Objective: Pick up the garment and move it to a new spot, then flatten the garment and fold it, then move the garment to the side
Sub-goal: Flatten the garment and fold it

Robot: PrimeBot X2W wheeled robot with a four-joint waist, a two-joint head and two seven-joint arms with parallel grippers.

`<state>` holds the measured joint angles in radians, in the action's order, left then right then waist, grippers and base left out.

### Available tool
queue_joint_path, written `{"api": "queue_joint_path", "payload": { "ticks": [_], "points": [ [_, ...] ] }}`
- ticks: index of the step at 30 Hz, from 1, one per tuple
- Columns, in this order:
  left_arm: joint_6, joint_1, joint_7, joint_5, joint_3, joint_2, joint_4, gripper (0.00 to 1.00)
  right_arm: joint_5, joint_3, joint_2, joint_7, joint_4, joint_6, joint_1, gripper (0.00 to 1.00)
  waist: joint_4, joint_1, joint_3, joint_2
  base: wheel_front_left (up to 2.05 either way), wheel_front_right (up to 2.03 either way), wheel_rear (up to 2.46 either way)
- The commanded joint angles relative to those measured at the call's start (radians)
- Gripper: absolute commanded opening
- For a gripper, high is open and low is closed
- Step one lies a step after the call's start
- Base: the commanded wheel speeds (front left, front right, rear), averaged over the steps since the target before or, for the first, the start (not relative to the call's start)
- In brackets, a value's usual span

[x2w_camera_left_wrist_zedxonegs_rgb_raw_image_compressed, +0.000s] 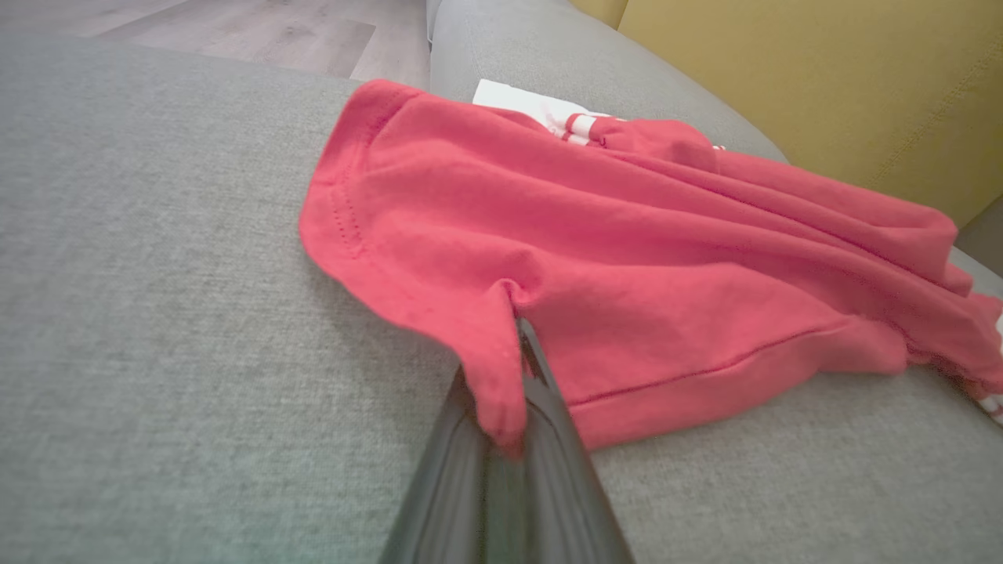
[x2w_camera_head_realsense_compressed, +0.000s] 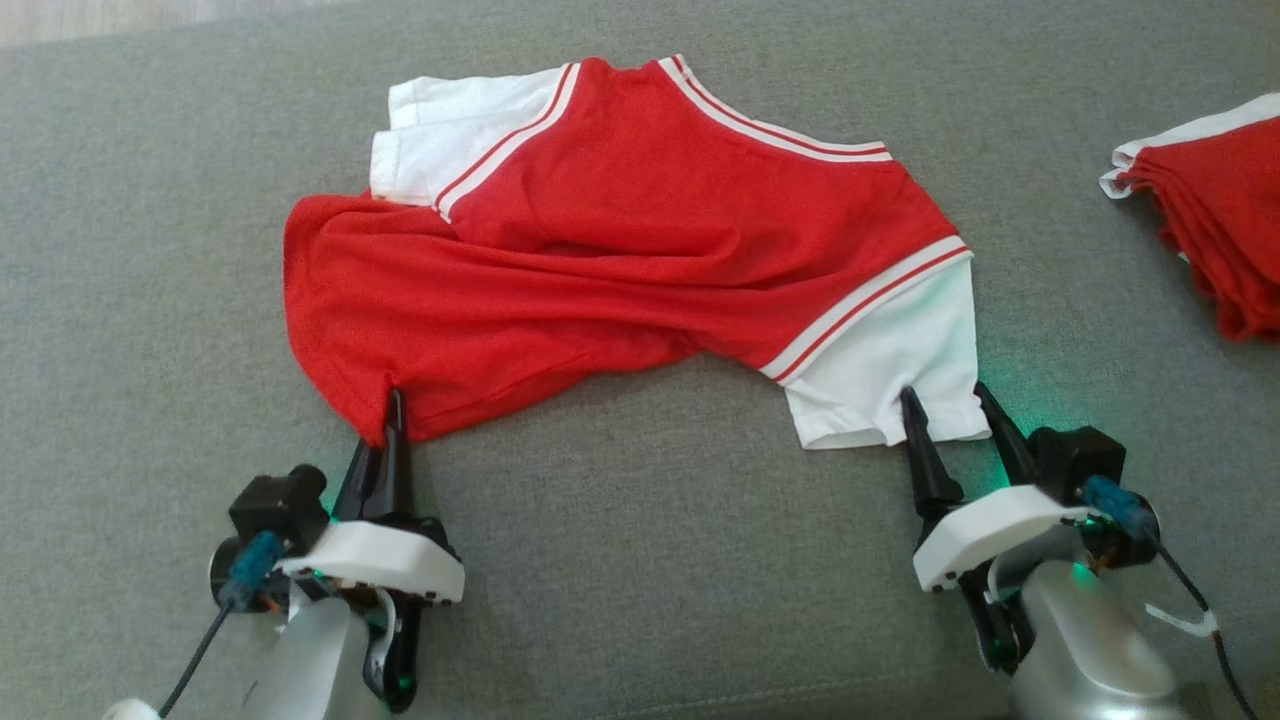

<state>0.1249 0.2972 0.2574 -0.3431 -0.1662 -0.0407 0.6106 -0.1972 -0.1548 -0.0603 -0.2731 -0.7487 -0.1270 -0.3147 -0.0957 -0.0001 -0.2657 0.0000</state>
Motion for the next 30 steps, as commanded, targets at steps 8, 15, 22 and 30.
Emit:
{"api": "queue_joint_path", "payload": {
  "ticks": [8,15,22,30],
  "points": [
    [0.006,-0.007,0.004,0.003,0.01,-0.009,-0.038,0.0,-0.08,-0.055,0.01,0.011,-0.061,-0.004,-0.014,0.0,0.027,0.0001,0.008,0.0,0.0,0.0,0.0],
    [0.006,0.006,0.004,0.002,0.051,-0.016,-0.166,0.0,-0.214,0.016,0.01,0.011,0.221,-0.004,0.006,0.0,0.033,0.0001,0.07,0.0,0.0,0.0,0.0],
    [0.006,0.106,0.004,0.021,0.071,-0.129,-0.332,0.0,-0.3,0.054,0.004,0.011,0.477,-0.004,-0.099,0.0,0.026,0.0001,0.19,0.0,0.0,0.0,0.0],
    [0.006,0.319,-0.001,0.023,0.039,-0.291,-0.376,0.0,-0.378,0.027,-0.073,0.011,0.589,-0.004,-0.309,0.0,0.031,0.0001,0.266,0.0,0.0,0.0,0.0]
  ]
}}
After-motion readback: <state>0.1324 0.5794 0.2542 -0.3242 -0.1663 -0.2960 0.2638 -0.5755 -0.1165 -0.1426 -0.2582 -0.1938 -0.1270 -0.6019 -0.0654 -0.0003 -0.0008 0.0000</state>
